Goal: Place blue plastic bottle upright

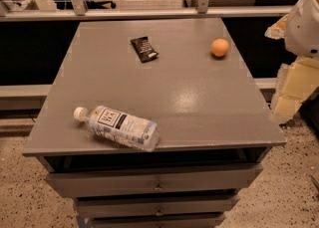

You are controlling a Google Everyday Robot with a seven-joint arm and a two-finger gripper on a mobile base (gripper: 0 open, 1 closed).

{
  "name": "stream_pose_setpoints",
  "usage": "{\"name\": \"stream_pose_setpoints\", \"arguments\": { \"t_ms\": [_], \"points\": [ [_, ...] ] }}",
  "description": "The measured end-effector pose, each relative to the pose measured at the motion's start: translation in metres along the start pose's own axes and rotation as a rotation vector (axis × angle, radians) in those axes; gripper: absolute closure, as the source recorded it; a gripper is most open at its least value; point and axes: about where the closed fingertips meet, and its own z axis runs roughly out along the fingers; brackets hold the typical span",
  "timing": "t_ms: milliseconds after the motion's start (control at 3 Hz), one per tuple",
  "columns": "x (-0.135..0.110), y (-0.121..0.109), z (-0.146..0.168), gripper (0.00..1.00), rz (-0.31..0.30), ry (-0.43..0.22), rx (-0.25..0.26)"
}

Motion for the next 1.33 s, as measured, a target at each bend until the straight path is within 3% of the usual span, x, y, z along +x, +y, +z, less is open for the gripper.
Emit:
{"name": "stream_pose_setpoints", "arguments": {
  "t_ms": [333,667,1000,1333],
  "points": [
    [0.000,0.000,0.000,0.00,0.000,0.000,0.000],
    [-0.034,0.003,0.007,0.00,-0.036,-0.047,-0.019],
    [-0.095,0.022,0.028,0.00,-0.071,-0.087,-0.083],
    [-0.148,0.046,0.056,0.00,-0.064,-0.081,-0.159]
  ]
}}
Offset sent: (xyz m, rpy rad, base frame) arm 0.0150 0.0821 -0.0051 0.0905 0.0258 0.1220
